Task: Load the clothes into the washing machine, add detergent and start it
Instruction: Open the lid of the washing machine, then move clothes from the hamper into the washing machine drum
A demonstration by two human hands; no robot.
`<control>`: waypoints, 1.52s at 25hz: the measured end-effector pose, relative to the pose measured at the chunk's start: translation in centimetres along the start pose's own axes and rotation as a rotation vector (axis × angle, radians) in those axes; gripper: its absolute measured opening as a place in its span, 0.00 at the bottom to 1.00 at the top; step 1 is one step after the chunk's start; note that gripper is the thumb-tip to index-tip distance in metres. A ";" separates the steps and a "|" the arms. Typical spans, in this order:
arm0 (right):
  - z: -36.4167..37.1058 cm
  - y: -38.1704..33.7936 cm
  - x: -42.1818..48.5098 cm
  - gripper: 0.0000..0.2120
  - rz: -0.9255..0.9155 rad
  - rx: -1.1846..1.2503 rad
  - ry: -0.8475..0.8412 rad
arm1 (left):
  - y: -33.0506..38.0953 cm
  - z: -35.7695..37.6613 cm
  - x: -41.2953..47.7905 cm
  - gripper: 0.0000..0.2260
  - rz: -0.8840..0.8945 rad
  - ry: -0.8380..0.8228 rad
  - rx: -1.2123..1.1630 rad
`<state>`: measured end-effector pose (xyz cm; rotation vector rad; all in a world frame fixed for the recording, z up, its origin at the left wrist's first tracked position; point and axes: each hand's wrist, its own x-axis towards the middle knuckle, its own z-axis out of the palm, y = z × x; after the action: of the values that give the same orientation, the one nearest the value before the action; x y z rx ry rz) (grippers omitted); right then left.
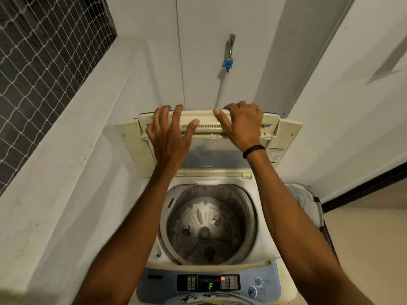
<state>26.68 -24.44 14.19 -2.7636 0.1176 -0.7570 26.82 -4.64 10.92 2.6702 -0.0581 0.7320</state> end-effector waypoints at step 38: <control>0.8 4.4 -21.1 0.25 0.428 0.193 -0.413 | 4.4 1.4 -16.5 0.26 -0.178 -0.685 -0.285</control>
<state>8.94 -25.30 1.97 -2.5154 0.5006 -0.0797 12.64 -10.17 3.03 2.4775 -0.0918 -0.2484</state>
